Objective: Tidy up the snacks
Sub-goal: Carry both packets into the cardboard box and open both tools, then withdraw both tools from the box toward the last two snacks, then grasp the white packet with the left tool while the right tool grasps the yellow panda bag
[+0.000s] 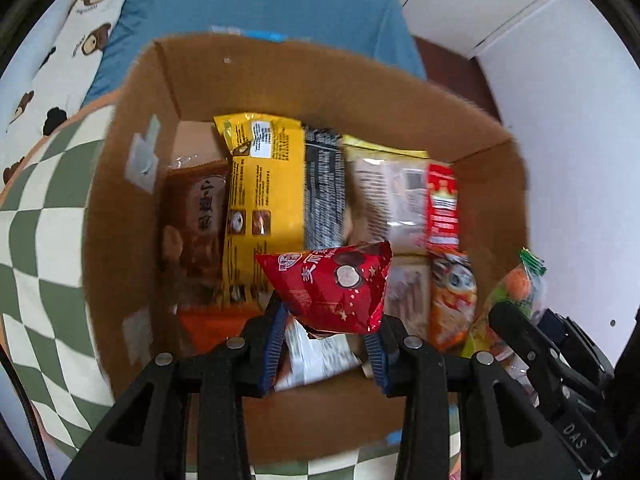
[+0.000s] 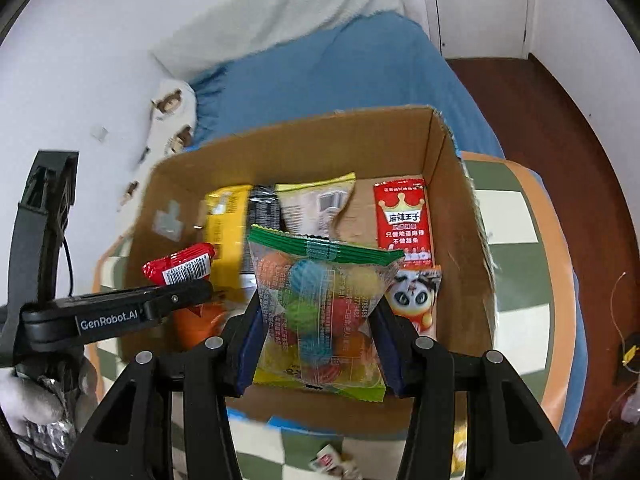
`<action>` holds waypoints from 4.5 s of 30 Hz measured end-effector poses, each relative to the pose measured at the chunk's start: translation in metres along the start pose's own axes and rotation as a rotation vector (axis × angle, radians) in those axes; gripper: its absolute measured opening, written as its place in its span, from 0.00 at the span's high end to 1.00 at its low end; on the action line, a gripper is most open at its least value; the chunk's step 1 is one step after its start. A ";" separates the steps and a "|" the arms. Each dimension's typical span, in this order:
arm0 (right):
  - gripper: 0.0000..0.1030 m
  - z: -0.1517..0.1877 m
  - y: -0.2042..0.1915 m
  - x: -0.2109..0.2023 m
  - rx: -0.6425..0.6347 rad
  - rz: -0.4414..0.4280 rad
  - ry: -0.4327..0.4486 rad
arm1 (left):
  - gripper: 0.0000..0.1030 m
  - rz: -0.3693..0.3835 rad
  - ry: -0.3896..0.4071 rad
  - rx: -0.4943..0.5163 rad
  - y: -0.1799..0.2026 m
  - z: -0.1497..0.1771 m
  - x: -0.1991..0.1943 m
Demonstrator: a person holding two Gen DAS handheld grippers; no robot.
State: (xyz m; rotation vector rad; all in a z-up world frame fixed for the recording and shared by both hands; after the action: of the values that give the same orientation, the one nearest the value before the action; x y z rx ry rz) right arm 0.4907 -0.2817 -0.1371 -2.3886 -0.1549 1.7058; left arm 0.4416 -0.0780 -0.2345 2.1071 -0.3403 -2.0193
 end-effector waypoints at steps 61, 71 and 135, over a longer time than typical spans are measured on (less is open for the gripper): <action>0.05 0.110 -0.024 -0.153 -0.083 0.129 0.351 | 0.10 -0.189 0.573 0.165 0.027 0.165 -0.163; 0.30 0.158 0.050 -0.100 0.058 0.105 0.176 | 0.10 -0.220 0.365 0.175 0.024 0.187 -0.070; 0.30 0.233 0.133 0.094 0.020 0.223 -0.272 | 0.12 -0.134 -0.118 0.136 0.049 0.255 0.135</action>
State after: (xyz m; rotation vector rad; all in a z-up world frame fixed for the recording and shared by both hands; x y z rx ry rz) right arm 0.2971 -0.3682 -0.3261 -2.2193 0.0923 2.1173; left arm 0.1905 -0.1625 -0.3600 2.1464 -0.3744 -2.2630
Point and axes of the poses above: each gripper's, at about its wrist camera, not at the fingertips, and x roughly the way its jaws point, y to its right, z to its underside, the point moved 6 cm from there along x, roughly the way its jaws point, and after that the axes turned 2 degrees about z, right-handed, at the moved point
